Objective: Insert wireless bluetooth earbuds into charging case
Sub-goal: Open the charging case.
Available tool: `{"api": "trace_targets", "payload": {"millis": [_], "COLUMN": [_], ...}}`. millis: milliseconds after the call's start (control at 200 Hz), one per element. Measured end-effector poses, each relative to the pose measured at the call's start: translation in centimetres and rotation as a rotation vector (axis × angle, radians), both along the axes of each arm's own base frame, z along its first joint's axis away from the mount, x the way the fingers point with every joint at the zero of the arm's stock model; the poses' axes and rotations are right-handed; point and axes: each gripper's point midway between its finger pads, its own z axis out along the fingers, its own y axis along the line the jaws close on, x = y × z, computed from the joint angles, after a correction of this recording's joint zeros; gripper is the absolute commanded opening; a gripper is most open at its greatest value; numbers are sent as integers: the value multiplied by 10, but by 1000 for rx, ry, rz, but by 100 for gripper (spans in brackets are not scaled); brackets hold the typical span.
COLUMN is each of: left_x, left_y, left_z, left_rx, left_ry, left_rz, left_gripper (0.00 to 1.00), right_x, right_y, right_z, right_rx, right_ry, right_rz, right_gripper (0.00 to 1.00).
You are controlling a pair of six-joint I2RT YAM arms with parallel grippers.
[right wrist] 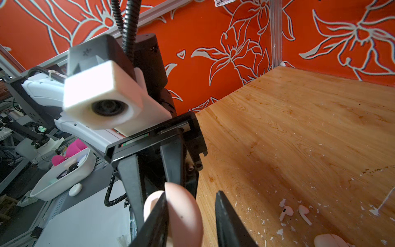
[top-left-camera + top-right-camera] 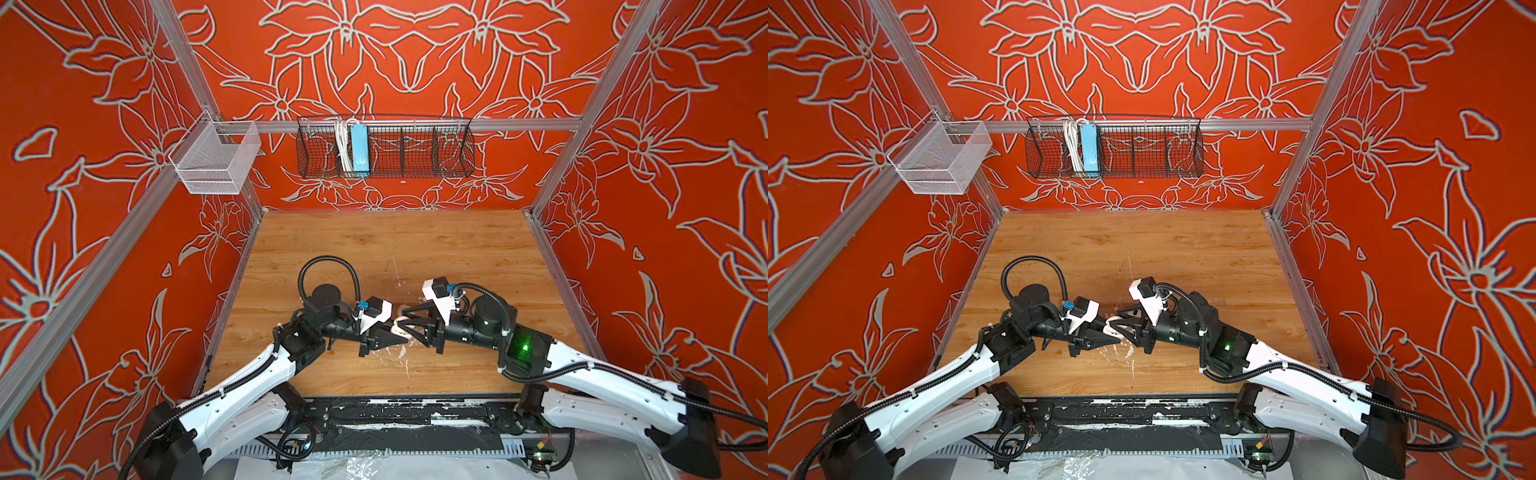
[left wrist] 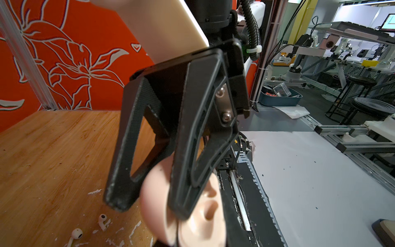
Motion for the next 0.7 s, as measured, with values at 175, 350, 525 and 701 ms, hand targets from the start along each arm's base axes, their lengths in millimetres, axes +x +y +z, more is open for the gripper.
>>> {"api": "trace_targets", "payload": {"millis": [175,350,525,701], "left_x": [0,-2,-1,0], "left_y": [1,1,2,2], "left_z": [3,5,5,5], "left_rx": [-6,-11,-17,-22], "left_ry": [-10,-3,-6,-11], "left_rz": [10,2,10,20], "left_gripper": [7,27,33,35], "right_x": [-2,-4,-2,-1], "right_y": [1,0,-3,-11], "right_z": [4,5,5,2], "right_rx": [21,28,37,53], "right_ry": [3,-6,-7,-5], "right_rz": [9,16,-2,-32], "right_gripper": [22,14,12,12]}}
